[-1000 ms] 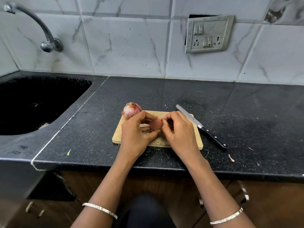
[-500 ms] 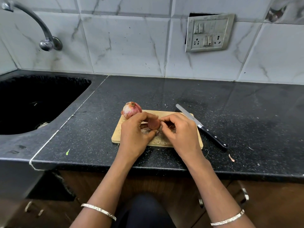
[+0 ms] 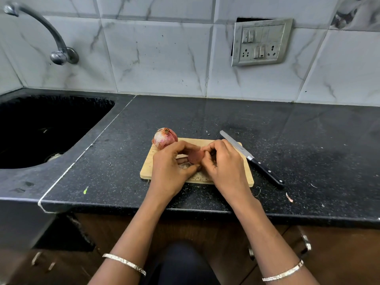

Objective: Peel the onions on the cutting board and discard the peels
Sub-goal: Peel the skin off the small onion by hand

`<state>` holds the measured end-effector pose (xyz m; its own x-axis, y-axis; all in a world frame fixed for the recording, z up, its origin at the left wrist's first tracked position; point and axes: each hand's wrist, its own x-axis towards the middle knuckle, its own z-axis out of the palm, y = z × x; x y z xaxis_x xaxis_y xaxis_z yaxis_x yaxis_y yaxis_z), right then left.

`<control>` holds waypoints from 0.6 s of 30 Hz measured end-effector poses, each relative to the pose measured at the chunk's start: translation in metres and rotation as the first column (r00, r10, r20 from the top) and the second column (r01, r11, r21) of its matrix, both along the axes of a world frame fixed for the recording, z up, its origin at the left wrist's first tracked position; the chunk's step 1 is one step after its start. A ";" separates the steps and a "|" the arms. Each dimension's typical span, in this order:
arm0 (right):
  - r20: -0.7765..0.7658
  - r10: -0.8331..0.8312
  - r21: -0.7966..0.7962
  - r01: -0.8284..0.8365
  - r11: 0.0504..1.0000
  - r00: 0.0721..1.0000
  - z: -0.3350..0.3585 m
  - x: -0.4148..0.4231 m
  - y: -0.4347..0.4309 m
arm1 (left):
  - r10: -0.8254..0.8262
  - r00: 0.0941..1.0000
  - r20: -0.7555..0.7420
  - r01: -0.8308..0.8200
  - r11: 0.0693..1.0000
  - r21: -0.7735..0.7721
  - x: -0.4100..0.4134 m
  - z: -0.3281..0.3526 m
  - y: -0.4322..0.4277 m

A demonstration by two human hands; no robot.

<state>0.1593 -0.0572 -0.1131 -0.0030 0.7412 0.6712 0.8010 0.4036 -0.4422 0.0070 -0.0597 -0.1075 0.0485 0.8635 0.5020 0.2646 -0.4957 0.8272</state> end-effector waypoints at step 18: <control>-0.211 -0.080 -0.042 0.073 0.996 0.974 0.007 0.005 -0.002 | -0.085 0.996 0.039 0.087 0.995 -0.043 0.000 -0.001 0.002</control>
<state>0.1639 -0.0597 -0.1060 0.1940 0.7562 0.6249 0.7154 0.3268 -0.6176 0.0066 -0.0582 -0.1084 0.1056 0.8785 0.4660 0.1908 -0.4778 0.8575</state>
